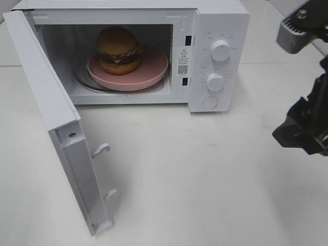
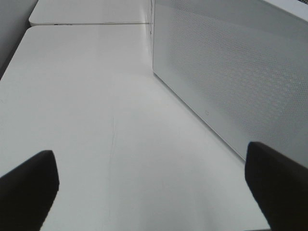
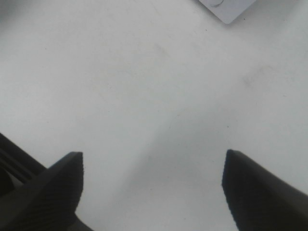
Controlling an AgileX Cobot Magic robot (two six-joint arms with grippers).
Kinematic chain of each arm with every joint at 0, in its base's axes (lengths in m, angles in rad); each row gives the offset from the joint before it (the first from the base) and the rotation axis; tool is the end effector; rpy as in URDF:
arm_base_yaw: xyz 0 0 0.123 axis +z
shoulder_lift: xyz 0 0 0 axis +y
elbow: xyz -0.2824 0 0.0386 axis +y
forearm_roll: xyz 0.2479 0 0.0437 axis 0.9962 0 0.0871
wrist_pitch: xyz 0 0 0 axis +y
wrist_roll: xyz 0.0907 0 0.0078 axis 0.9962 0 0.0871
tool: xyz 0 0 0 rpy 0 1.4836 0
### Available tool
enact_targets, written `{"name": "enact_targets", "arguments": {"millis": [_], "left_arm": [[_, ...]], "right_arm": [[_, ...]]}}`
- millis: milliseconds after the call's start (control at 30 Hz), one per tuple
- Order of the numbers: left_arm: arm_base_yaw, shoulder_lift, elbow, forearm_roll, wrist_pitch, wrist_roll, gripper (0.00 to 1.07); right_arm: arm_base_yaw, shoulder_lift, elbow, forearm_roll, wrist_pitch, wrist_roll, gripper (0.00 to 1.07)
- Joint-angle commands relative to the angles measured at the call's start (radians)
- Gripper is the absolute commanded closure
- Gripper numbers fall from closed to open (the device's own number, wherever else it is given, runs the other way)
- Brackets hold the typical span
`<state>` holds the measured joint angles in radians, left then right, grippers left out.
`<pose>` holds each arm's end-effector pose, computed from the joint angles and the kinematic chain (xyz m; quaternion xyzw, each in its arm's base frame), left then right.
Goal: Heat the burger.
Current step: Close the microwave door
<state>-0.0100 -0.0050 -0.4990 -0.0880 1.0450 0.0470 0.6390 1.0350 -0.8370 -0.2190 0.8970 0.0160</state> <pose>-0.0051 -0.0069 0.2784 0.0256 0.8468 -0.0342 0.5301 0.1612 0.1005 0.3043 -0.3324 0.8961 -0.0068 0.2939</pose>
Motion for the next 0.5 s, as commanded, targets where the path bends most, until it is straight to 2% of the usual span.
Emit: {"name": "enact_targets", "arguments": {"millis": [33,167,433,500], "left_arm": [[-0.003,-0.022,0.002,0.000,-0.008,-0.002,0.06],[-0.003,-0.022,0.002,0.000,-0.008,-0.002,0.06],[-0.003,-0.022,0.002,0.000,-0.008,-0.002,0.06],[-0.003,-0.022,0.002,0.000,-0.008,-0.002,0.06]], "right_arm": [[0.001,-0.048,0.006,-0.002,0.052,0.013,0.31],[0.001,-0.130,0.033,-0.002,0.115,0.020,0.31],[-0.005,-0.315,0.175,-0.002,0.134,0.027,0.31],[-0.034,-0.352,0.207,-0.001,0.134,0.036,0.31]]}}
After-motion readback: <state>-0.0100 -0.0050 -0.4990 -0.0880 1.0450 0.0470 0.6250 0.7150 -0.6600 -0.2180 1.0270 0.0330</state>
